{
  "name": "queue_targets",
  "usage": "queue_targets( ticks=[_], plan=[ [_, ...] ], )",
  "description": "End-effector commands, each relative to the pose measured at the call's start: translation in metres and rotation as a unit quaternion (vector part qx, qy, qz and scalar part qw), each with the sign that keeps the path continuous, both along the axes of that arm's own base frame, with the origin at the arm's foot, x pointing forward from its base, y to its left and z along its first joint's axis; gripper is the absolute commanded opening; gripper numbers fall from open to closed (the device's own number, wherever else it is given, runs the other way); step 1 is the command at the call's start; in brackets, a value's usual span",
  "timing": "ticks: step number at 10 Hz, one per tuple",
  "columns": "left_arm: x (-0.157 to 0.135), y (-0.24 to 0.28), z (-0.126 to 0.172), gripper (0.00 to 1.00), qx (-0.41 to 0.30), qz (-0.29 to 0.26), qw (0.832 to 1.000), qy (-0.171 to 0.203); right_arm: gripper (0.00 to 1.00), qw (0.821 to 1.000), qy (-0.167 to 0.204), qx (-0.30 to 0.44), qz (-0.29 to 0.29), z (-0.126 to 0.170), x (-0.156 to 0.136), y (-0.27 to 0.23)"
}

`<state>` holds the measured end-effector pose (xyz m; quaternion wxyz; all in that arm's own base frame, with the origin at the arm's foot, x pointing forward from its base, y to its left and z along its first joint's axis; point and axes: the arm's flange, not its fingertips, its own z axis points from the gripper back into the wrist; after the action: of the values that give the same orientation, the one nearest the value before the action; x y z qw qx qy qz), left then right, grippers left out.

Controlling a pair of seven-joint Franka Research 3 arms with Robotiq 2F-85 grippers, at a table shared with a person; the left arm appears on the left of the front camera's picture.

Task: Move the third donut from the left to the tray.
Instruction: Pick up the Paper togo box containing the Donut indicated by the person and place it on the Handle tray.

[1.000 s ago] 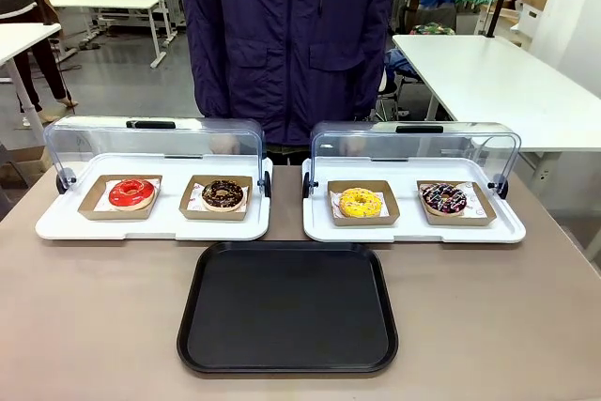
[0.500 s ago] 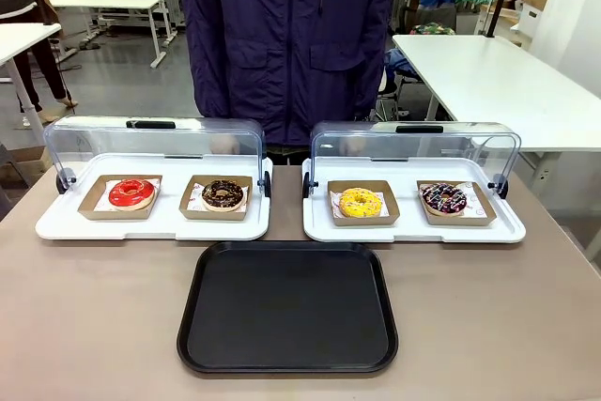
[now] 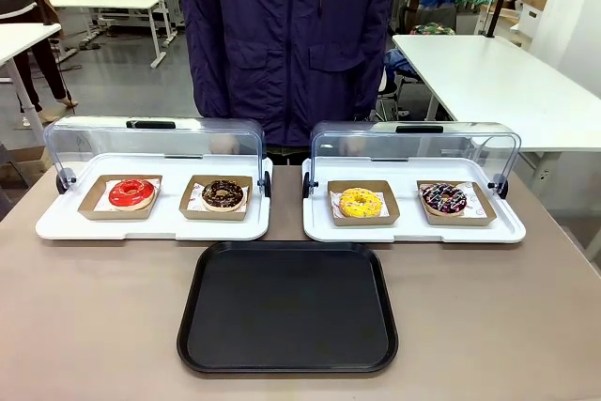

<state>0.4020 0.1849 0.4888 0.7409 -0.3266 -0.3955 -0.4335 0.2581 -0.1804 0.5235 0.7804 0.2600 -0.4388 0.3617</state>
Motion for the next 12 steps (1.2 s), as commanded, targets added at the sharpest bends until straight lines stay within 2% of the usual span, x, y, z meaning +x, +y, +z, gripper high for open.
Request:
queue_targets(
  ticks=[1, 12],
  plan=[
    [-0.0012, 0.0, 0.0015, 1.0, 0.0, -0.005, 1.0, -0.002, 1.0, 1.0, -0.017, 0.005, 0.006, 0.0014, 0.0013, 0.0009],
    [-0.0012, 0.0, 0.0015, 1.0, 0.0, -0.005, 1.0, -0.002, 1.0, 1.0, -0.017, 0.005, 0.006, 0.0014, 0.0013, 0.0009]
  ],
)
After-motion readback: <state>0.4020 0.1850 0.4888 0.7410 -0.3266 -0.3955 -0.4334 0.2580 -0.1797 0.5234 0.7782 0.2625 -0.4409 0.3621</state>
